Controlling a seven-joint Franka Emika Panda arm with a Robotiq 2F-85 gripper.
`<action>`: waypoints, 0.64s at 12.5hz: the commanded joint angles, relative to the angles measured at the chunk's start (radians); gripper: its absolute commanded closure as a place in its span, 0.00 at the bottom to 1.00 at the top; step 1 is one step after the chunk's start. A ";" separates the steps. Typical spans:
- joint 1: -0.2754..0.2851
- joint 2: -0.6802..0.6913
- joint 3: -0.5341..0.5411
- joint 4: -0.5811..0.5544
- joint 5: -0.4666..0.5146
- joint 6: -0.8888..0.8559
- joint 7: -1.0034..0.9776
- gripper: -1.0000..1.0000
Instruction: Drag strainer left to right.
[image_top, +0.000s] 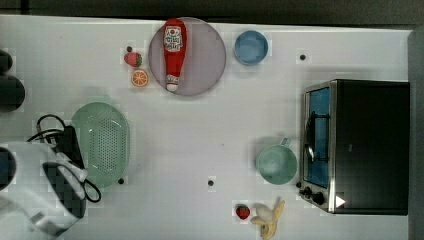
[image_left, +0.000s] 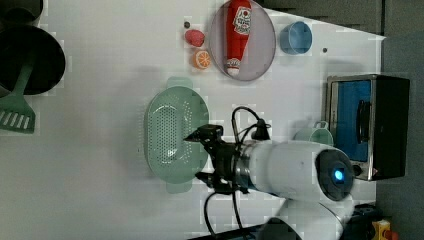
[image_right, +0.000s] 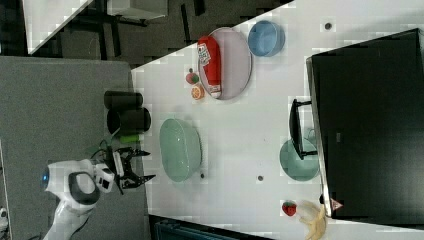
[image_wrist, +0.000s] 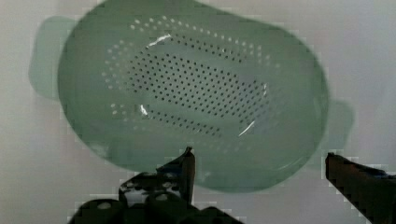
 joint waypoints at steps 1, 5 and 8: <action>-0.018 0.138 -0.039 -0.043 -0.036 0.150 0.128 0.00; -0.004 0.262 -0.098 -0.043 -0.046 0.276 0.128 0.00; 0.026 0.312 -0.146 -0.043 -0.054 0.338 0.128 0.00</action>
